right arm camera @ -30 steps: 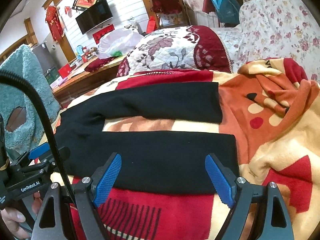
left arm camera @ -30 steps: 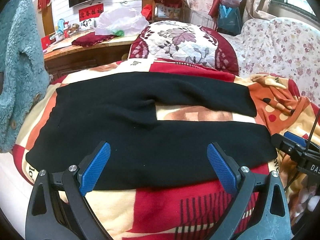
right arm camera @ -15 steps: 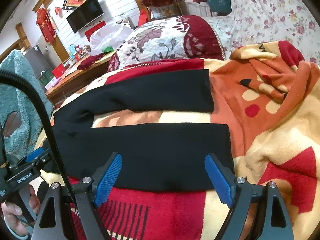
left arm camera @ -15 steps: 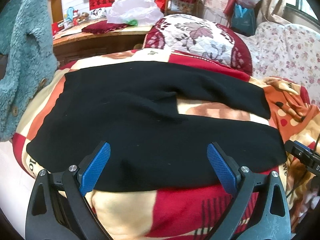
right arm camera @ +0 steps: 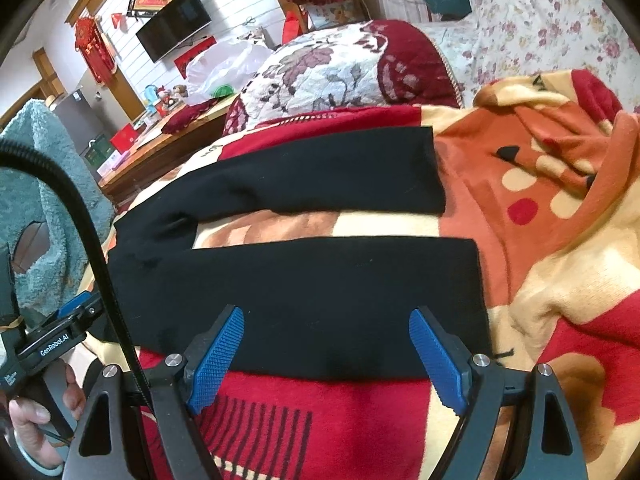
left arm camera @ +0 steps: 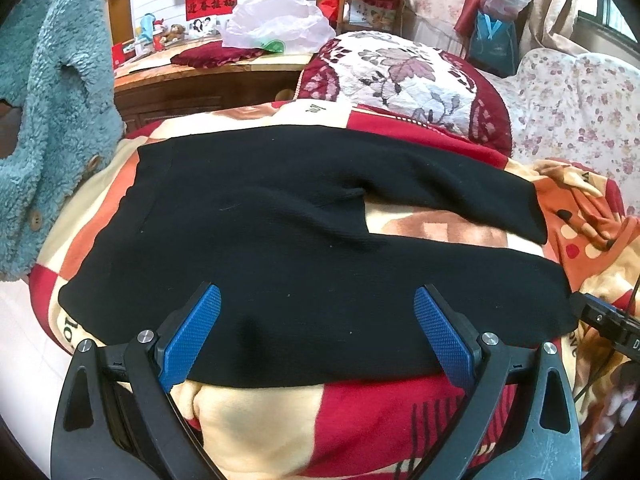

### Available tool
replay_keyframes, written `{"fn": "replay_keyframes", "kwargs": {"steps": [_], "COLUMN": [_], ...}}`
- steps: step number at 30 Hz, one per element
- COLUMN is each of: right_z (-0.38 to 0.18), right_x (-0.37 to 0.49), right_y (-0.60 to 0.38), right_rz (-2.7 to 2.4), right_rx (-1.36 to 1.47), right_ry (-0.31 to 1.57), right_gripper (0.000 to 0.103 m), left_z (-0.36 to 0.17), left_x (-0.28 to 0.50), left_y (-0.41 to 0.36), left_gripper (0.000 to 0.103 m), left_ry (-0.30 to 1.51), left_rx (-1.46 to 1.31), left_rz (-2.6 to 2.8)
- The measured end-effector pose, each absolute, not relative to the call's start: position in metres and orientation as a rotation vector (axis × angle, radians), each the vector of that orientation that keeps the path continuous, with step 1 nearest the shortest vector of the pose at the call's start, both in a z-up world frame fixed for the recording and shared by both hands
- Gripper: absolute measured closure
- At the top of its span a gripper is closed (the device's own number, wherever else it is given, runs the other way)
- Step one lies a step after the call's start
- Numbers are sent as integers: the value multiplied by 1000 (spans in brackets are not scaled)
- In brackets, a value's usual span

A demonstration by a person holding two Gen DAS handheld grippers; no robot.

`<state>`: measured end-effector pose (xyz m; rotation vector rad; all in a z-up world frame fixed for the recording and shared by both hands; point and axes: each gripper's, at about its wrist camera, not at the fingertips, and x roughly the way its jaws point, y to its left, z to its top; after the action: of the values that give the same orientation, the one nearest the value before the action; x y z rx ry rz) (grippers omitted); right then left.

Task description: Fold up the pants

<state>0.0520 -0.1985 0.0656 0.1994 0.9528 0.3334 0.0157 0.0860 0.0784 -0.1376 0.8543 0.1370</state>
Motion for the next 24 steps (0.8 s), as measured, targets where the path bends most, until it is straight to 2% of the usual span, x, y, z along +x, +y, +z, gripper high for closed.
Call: {"fn": "replay_keyframes", "kwargs": {"steps": [24], "right_z": [65], "right_x": [72], "right_y": [-176], "right_rz": [375], "right_rx": [151], "right_ry": [971], "right_gripper": [19], "left_z": [76], "left_x": [33], "left_y": [108], "left_gripper": [5], "left_ry": [868], "left_rx": [-150], "left_rz": [159]}}
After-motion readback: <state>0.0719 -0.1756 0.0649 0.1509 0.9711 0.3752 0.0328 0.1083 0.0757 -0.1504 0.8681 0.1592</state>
